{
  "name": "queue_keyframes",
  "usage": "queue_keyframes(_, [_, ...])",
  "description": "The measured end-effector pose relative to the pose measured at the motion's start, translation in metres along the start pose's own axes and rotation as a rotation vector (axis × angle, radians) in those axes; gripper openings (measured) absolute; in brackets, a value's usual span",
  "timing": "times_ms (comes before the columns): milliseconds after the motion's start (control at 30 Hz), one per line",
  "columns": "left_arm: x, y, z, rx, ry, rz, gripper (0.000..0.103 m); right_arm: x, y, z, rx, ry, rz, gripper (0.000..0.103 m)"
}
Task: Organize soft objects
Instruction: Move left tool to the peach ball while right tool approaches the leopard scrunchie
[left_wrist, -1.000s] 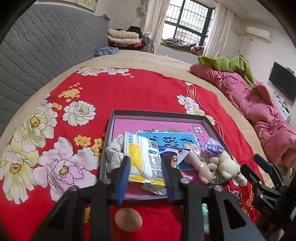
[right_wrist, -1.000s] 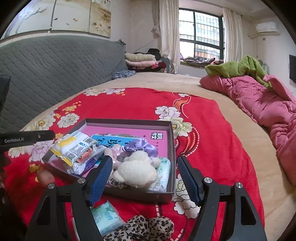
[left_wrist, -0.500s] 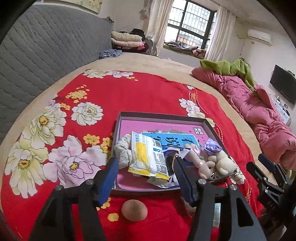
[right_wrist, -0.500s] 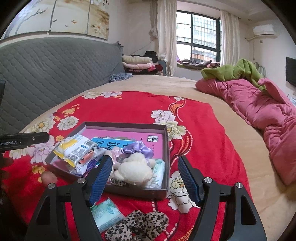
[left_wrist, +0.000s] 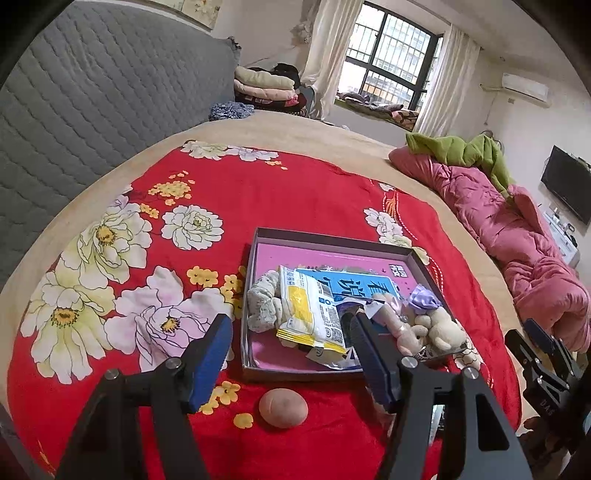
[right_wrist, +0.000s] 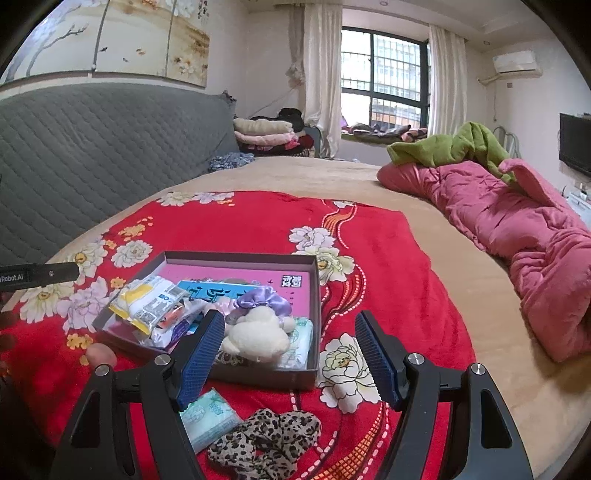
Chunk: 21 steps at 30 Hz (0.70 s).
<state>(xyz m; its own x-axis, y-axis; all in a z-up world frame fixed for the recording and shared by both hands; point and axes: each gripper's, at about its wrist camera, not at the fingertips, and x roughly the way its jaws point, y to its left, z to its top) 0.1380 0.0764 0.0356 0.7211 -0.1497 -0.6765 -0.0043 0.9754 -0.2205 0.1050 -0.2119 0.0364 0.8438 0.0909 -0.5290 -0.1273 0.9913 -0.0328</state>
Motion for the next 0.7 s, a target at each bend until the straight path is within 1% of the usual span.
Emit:
queue_keyframes(300, [-0.011,-0.008,-0.005,0.014,0.001,-0.017,0.066,-0.017,-0.001,0.003,-0.002,-0.015,0.0,0.075])
queue_keyframes(600, [-0.026,-0.014,-0.013,0.027,0.001,-0.026,0.066,-0.035,0.003,-0.005,-0.018,-0.006,0.024,0.075])
queue_keyframes(700, [-0.028,-0.016,-0.017,0.029,0.013,-0.029,0.066,-0.04,0.005,-0.008,-0.022,-0.004,0.03,0.075])
